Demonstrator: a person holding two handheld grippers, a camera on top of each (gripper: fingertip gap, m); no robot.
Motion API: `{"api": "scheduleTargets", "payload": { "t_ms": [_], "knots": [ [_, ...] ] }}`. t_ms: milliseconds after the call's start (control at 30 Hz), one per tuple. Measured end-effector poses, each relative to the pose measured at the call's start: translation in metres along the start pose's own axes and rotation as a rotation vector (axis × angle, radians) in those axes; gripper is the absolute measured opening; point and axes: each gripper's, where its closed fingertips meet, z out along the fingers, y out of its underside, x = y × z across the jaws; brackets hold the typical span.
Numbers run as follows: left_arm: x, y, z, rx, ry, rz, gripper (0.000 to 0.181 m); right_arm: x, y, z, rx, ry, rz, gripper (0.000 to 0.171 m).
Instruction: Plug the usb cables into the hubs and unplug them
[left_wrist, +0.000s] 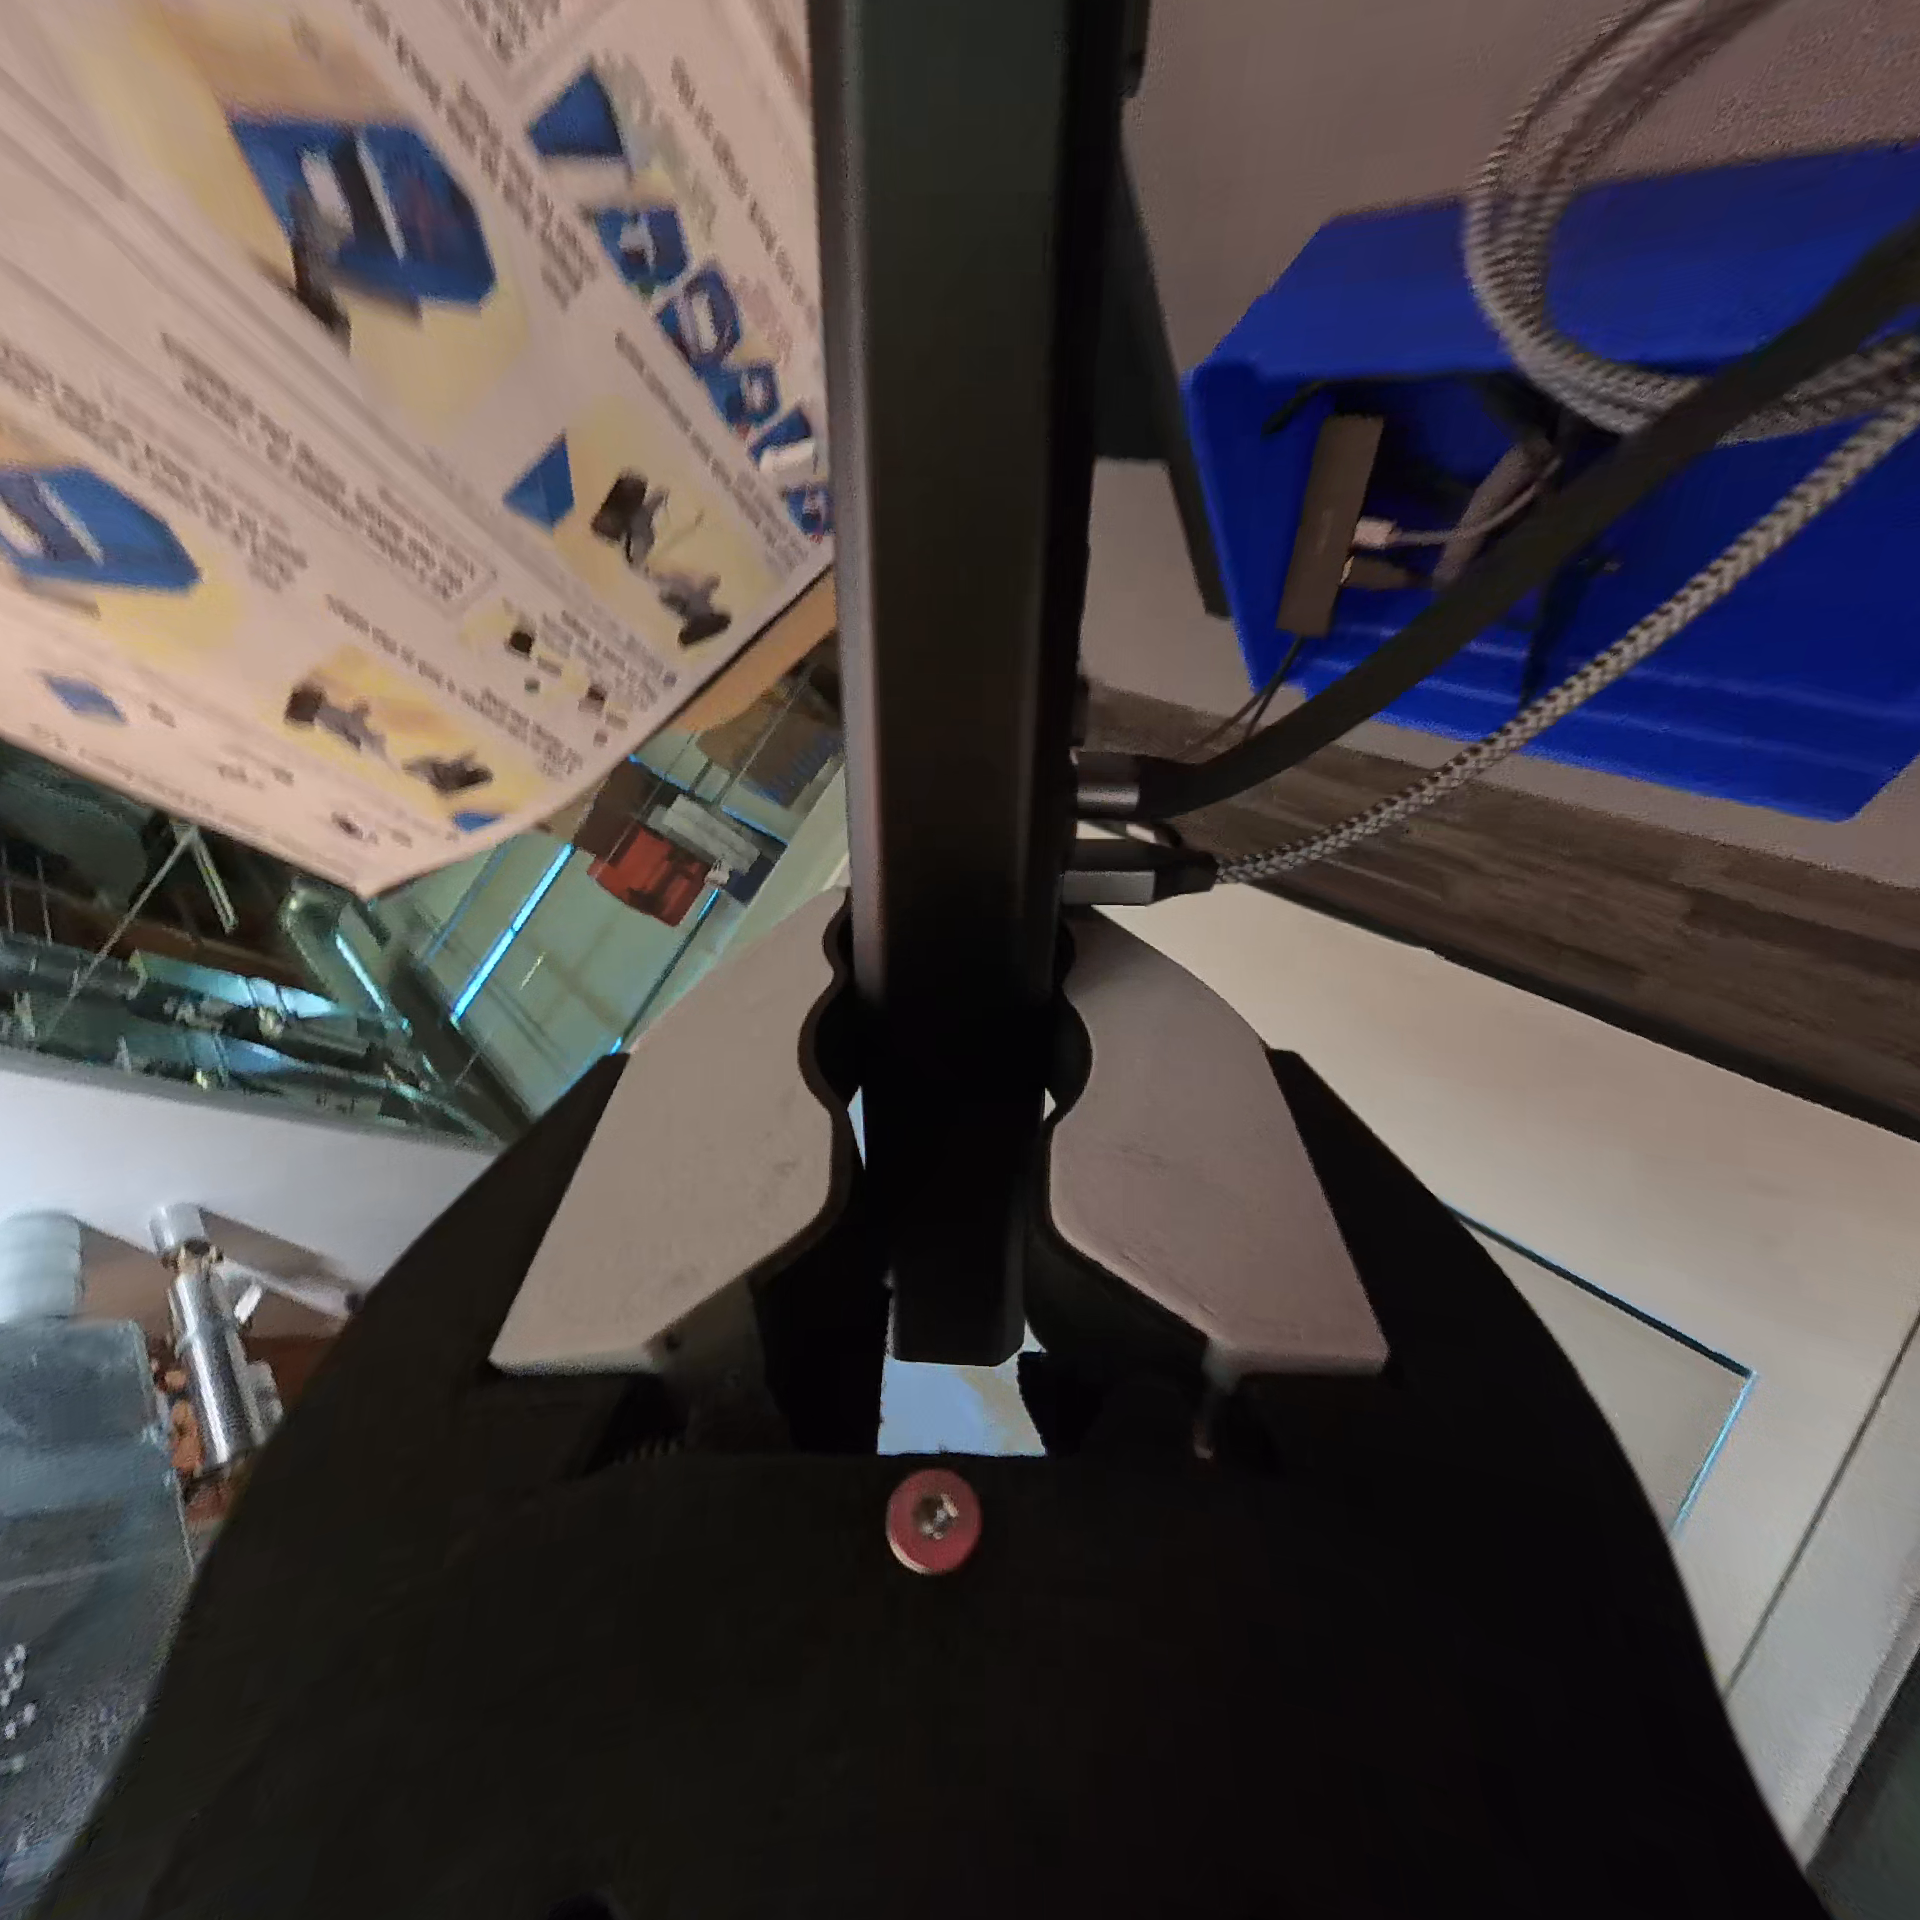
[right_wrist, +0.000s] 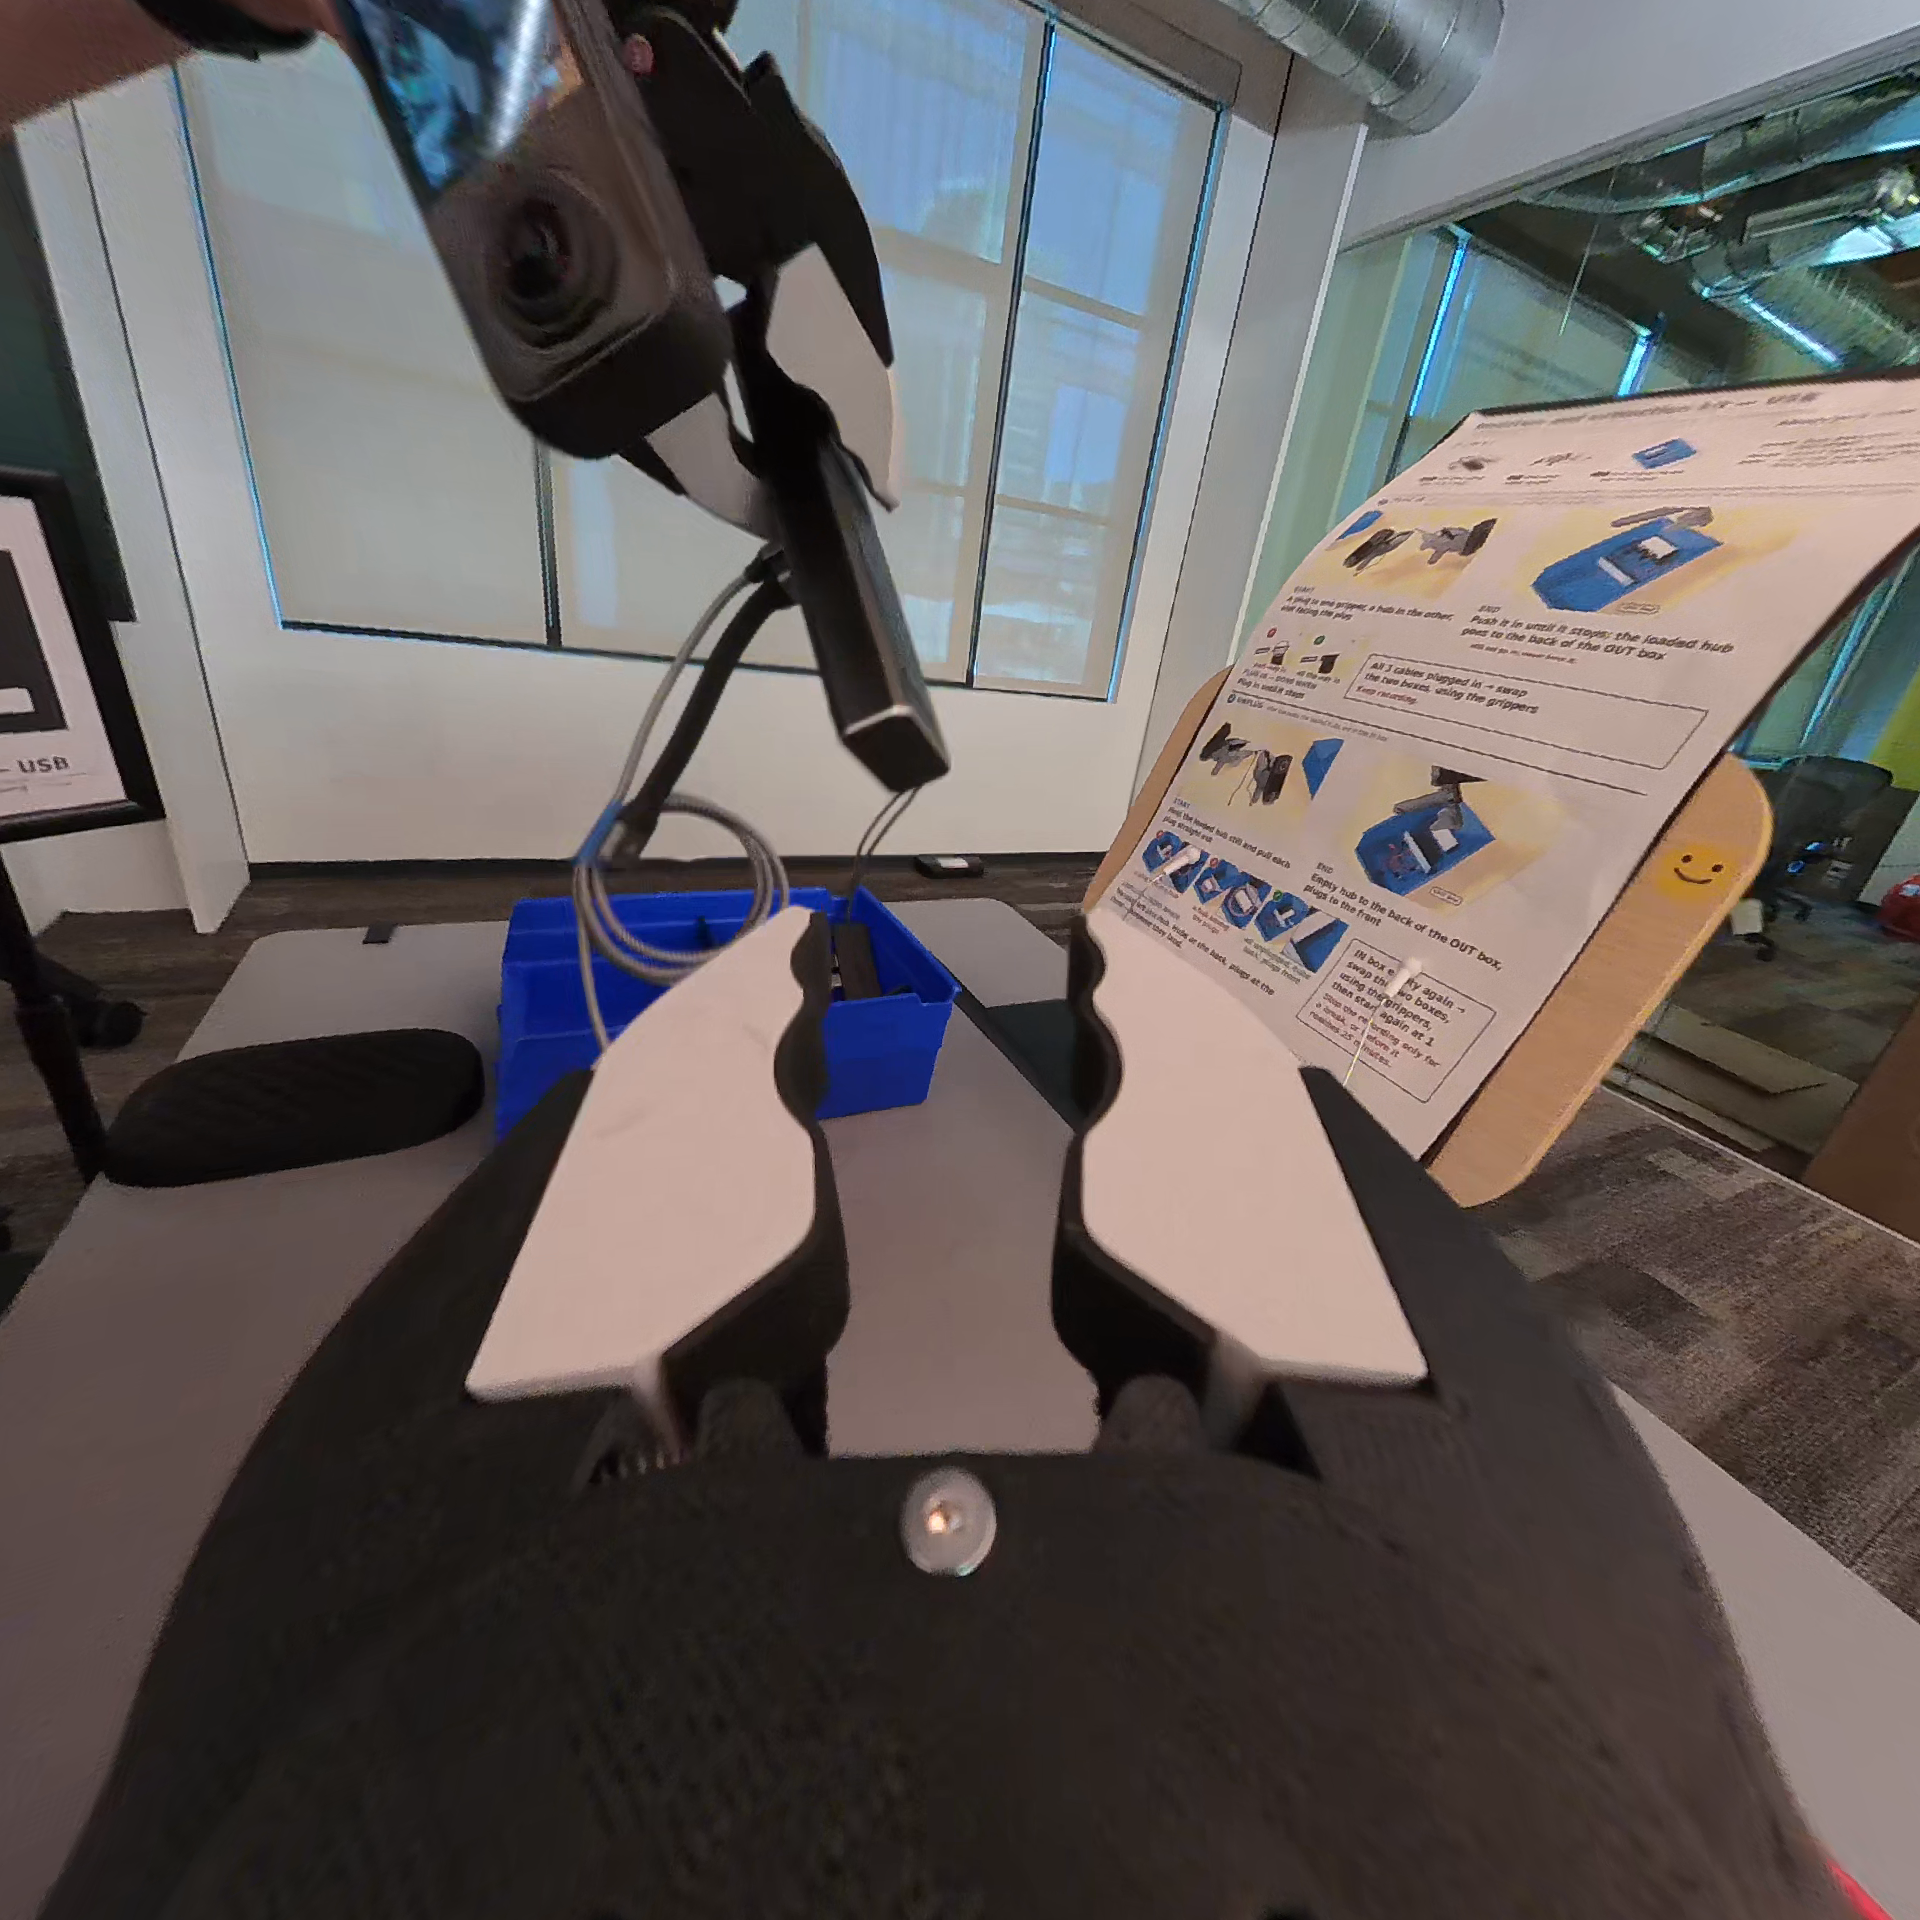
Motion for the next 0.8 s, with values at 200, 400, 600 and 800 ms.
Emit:
{"api": "scheduleTargets", "payload": {
  "t_ms": [200,400,600,800],
  "knots": [
    [0.031,-0.052,0.010,0.020,0.112,0.066,0.030,-0.024,0.026,0.035,-0.037,-0.081,-0.095,0.053],
    [0.041,-0.076,0.013,0.077,0.174,0.067,0.030,-0.046,0.040,0.069,0.060,-0.152,-0.073,0.056],
    [0.039,-0.089,0.009,0.101,0.184,0.083,0.030,-0.044,0.060,0.087,-0.016,-0.080,-0.126,0.052],
    [0.040,-0.105,0.002,0.145,0.187,0.099,0.030,-0.046,0.061,0.089,0.030,-0.071,-0.136,0.031]
  ]
}}
